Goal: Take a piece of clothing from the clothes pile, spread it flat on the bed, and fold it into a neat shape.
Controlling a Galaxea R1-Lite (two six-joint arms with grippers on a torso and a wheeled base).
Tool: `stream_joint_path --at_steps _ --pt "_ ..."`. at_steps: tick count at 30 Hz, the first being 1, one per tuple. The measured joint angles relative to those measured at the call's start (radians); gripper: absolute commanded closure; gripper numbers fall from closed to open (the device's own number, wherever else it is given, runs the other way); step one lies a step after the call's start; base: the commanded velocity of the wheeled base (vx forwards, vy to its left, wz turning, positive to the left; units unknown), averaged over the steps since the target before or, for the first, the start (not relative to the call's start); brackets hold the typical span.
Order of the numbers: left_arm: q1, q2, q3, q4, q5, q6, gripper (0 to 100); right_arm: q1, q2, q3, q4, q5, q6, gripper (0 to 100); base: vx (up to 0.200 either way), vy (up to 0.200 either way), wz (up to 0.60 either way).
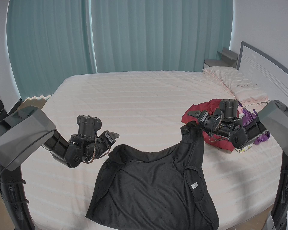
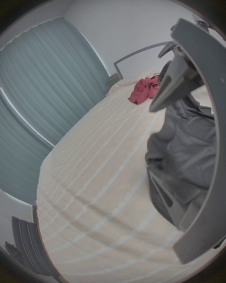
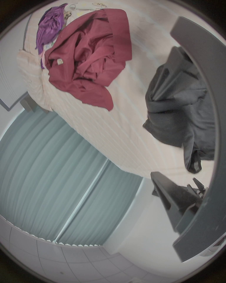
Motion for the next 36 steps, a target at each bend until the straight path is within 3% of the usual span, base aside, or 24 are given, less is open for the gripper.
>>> stream_joint_path --at_steps 6,14,21,27,36 --pt "0.031 0.092 -0.077 0.004 0.085 -0.026 0 -0.003 0.078 -0.088 0.026 -0.132 -0.009 0 0.0 0.0 0.0" --pt "0.089 0.126 -0.074 0.007 0.103 -0.035 0 -0.02 0.115 -0.097 0.126 -0.17 -0.089 0 0.0 0.0 0.0" --pt "0.102 0.03 0.095 -0.004 -0.003 -0.043 0 -0.011 0.078 0.104 0.114 -0.168 -0.201 0 0.0 0.0 0.0" --pt "0.076 -0.109 0.324 -0.044 -0.104 -0.104 0 0.055 0.01 0.33 0.096 -0.176 -0.279 0 0.0 0.0 0.0" --pt "0.038 -0.194 0.568 -0.277 -0.203 -0.164 0 0.192 -0.034 0.506 0.087 -0.238 -0.322 0 -0.067 0.0 0.0"
